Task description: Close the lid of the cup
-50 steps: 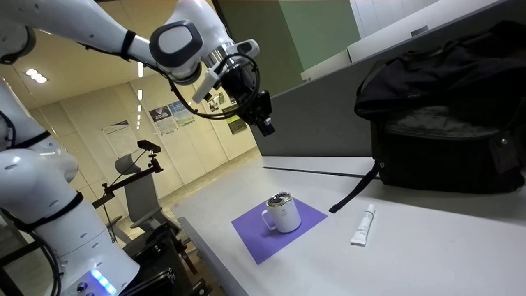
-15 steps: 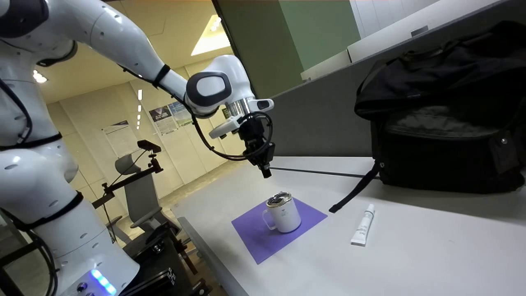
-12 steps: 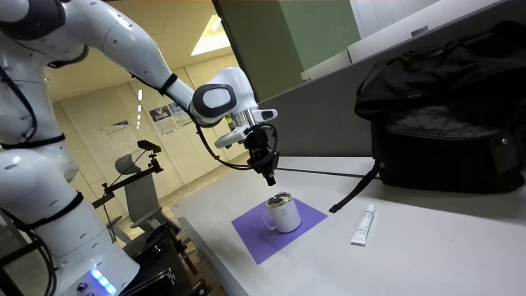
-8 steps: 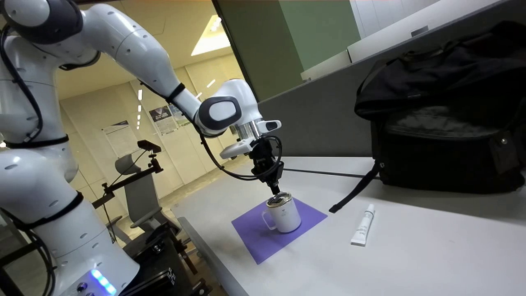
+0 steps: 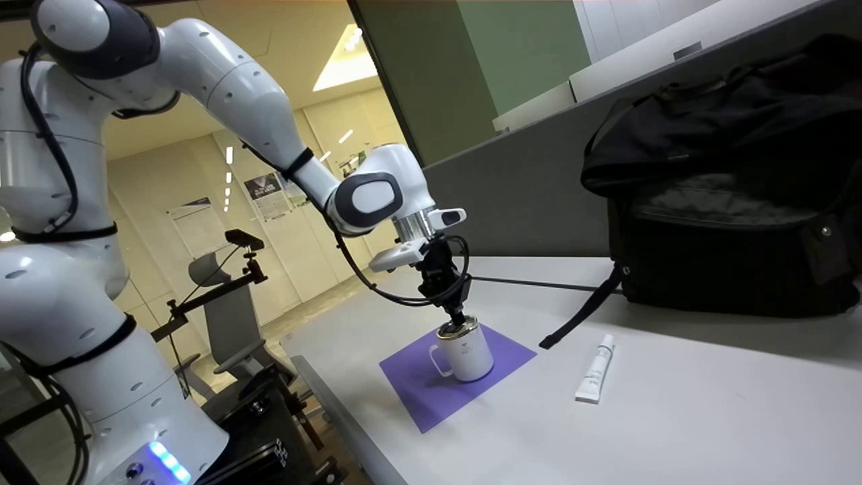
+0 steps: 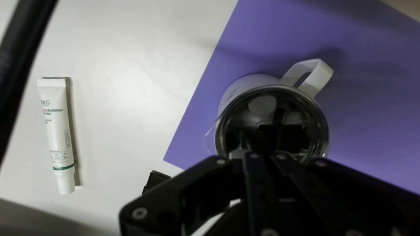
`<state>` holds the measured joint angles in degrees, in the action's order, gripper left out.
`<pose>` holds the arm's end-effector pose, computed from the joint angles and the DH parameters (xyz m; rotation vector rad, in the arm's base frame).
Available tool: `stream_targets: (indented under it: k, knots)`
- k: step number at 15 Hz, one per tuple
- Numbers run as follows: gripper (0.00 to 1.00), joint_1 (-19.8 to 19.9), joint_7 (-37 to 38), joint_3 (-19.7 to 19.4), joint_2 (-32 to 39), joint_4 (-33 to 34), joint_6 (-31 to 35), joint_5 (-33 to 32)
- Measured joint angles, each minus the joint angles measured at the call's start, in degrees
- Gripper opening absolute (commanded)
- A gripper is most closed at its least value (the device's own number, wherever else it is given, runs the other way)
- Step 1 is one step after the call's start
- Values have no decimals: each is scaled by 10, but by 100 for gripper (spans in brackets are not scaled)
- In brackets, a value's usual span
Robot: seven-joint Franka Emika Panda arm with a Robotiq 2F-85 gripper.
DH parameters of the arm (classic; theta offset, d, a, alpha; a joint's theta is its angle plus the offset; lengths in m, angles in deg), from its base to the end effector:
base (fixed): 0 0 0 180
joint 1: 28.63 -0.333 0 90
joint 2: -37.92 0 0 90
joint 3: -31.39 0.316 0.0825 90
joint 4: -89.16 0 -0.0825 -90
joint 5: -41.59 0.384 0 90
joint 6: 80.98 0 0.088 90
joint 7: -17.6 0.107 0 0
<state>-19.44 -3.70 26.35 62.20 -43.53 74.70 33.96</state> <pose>0.5016 -0.1247 0.1576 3.0378 0.3860 -0.0753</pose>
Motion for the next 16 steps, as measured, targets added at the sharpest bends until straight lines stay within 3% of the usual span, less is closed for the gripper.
stream_targets:
  k: [9,13,16]
  knots:
    - [0,14,-6,24,13,12,-23,20]
    - [0,49,-62,65,15,35,-105,82]
    - [0,56,-69,67,18,48,-129,101]
